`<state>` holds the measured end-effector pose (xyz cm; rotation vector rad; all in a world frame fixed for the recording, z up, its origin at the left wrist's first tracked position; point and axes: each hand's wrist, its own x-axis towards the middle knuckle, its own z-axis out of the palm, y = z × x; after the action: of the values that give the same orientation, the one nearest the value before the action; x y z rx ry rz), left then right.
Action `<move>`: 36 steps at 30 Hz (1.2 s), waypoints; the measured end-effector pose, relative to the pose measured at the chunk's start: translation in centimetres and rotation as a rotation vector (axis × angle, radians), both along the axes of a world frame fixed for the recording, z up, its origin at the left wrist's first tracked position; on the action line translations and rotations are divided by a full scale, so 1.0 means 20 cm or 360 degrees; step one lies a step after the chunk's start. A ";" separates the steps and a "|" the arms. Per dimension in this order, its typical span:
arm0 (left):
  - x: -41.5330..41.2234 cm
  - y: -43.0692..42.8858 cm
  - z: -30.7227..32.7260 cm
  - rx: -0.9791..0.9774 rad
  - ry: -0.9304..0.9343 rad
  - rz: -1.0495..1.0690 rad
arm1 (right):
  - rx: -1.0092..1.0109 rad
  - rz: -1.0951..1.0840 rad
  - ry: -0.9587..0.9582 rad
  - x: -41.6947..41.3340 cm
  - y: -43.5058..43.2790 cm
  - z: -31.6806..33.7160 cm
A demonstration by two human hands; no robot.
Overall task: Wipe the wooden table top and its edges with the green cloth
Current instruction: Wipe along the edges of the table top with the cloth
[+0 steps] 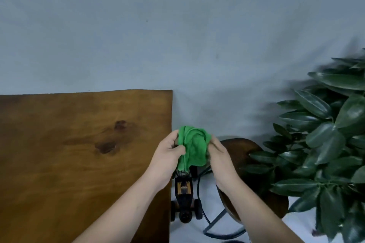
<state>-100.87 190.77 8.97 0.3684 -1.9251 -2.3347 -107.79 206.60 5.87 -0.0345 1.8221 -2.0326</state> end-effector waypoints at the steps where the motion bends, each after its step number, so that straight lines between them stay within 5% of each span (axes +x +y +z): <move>1: -0.04 0.01 -0.01 -0.0049 0.0016 0.0022 | -0.0207 -0.0005 -0.0182 -0.01 -0.01 -0.02; 4: -0.14 0.04 -0.04 -0.0165 0.0053 0.0167 | -0.0511 0.0021 -0.0377 -0.06 -0.03 -0.06; 15: -0.38 -0.14 -0.09 -0.1324 -0.0026 0.0637 | -0.0402 0.0208 -0.0241 -0.32 -0.15 -0.14; 20: -0.42 -0.26 -0.12 -0.0891 -0.0156 0.0348 | -0.0340 0.0189 -0.0179 -0.44 -0.22 -0.13; 25: -0.47 -0.25 -0.16 -0.0266 -0.0221 0.0482 | -0.0194 -0.0215 -0.0037 -0.48 -0.30 -0.17; 29: -0.49 -0.22 -0.20 -0.0195 -0.0246 0.0548 | -0.0018 -0.0108 0.0168 -0.38 -0.35 -0.23; 32: -0.49 -0.24 -0.21 -0.0345 -0.0231 0.0451 | 0.0072 0.0236 0.0239 -0.36 -0.39 -0.29; 36: -0.49 -0.38 -0.21 -0.1173 -0.0257 0.0216 | 0.0189 0.0105 0.0206 -0.58 -0.46 -0.41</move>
<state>-110.66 183.20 4.86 0.5874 -2.5481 -1.4003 -119.30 197.48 -2.24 -0.1940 1.9897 -1.9133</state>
